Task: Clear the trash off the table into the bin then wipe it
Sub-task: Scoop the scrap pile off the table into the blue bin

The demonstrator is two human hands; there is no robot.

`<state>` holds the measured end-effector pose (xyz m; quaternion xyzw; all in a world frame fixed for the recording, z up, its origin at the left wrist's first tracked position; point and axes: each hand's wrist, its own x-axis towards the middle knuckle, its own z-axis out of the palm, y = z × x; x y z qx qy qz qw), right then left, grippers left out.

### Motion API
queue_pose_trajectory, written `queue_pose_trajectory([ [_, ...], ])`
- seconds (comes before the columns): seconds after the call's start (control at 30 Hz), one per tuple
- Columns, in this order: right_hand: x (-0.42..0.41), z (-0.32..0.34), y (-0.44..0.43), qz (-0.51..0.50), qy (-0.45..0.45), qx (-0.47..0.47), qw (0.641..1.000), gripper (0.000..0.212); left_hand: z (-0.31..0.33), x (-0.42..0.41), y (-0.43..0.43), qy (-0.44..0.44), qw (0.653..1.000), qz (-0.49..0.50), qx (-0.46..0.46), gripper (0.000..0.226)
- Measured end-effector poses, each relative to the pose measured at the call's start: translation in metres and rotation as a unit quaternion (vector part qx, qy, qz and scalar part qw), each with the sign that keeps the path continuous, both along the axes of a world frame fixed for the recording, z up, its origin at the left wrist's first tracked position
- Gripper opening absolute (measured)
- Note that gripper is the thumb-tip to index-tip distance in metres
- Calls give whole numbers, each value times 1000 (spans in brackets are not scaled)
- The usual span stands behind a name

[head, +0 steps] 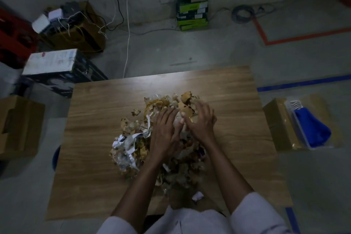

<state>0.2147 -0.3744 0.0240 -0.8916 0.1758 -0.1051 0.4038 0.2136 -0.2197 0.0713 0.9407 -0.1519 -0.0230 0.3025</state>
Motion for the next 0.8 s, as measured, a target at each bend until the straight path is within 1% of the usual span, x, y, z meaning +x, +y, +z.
queue_pose_trajectory([
  [0.03, 10, -5, -8, -12, 43, 22, 999, 71, 0, 2, 1, -3, 1000, 9, -8, 57],
  [0.1, 27, -16, -18, -10, 154, 106, 982, 93, -1, 4, 7, -3, 999, 34, -12, 63],
  [0.13, 34, -16, -21, -1, 188, 155, 970, 102, -3, 3, 10, -1, 999, 46, 0, 67],
  [0.17, 41, -18, -22, 5, 200, 188, 961, 109, -6, 2, 13, -1, 998, 52, 22, 67],
  [0.23, 58, -18, -21, 28, 199, 199, 959, 112, -12, 0, 18, 3, 996, 54, 72, 61],
  [0.27, 67, -18, -20, 48, 212, 180, 959, 111, -16, -1, 19, 14, 995, 51, 88, 59],
  [0.3, 77, -19, -18, 68, 235, 134, 960, 111, -19, -1, 20, 32, 993, 48, 99, 58],
  [0.33, 85, -21, -14, 93, 268, 67, 957, 109, -23, -1, 21, 50, 992, 45, 108, 60],
  [0.4, 93, -28, -5, 142, 326, -54, 933, 98, -29, 0, 24, 72, 989, 41, 123, 64],
  [0.43, 92, -33, 0, 155, 333, -94, 925, 90, -31, 1, 26, 75, 988, 39, 130, 66],
  [0.5, 85, -35, 8, 152, 303, -134, 931, 73, -32, 2, 28, 69, 986, 38, 144, 69],
  [0.57, 77, -38, 9, 150, 266, -109, 946, 54, -32, 2, 29, 68, 986, 33, 147, 69],
  [0.6, 75, -39, 9, 150, 256, -73, 952, 44, -32, 2, 29, 68, 987, 31, 142, 68],
  [0.67, 69, -34, 5, 122, 242, 32, 962, 30, -32, 0, 30, 66, 989, 31, 130, 66],
  [0.73, 62, -18, 1, 78, 225, 127, 963, 25, -32, -3, 33, 54, 992, 34, 112, 65],
  [0.8, 52, 2, -1, 59, 197, 177, 962, 25, -30, -8, 34, 26, 996, 43, 73, 61],
])
